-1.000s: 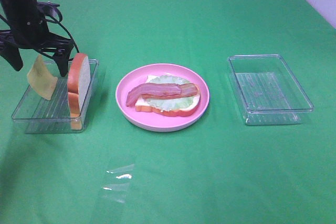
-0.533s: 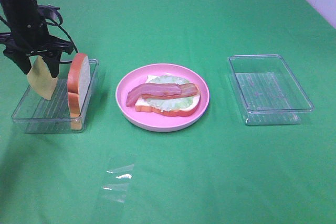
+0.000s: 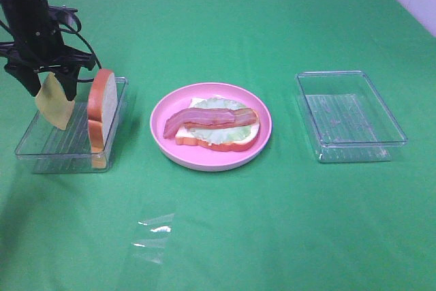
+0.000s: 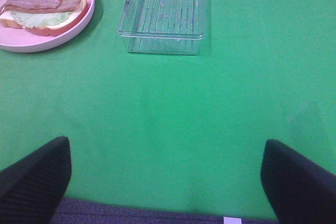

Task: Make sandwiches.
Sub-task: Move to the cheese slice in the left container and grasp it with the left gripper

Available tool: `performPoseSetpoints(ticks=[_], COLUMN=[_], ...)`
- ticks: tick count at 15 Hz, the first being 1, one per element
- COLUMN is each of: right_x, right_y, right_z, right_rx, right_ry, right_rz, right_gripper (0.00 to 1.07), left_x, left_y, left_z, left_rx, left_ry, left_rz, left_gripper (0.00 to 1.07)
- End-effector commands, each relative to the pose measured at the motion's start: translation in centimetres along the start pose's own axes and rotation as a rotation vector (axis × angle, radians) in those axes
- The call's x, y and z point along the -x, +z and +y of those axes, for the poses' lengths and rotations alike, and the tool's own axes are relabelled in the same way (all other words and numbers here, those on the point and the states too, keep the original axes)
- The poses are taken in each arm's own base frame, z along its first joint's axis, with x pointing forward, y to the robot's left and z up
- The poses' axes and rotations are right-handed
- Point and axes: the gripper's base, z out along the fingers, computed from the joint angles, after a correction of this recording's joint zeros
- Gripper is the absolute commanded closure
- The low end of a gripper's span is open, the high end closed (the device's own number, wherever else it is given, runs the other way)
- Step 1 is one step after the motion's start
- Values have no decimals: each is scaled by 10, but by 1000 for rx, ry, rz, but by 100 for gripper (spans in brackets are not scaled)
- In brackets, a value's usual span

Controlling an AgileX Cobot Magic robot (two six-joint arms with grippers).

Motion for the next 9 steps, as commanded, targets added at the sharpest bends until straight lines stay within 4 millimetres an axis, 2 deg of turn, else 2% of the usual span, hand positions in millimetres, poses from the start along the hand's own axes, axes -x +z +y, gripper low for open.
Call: performPoseSetpoints(ticks=[1,2,9], right_x=[-3,-3,-3], right_y=[-3,-3,-3], right_z=[1,1,1], right_rx=[4,4,4], right_ry=[2,2,2], right_rz=[-33,-33,-33], right_gripper=[14,14,14], left_x=[-9,-9,-9], left_y=[-2,-2,-2], left_z=[1,1,1], left_rx=[8,8,8], left_ry=[-4,-4,-4], left_rz=[97,97,97], left_gripper=[56,63,93])
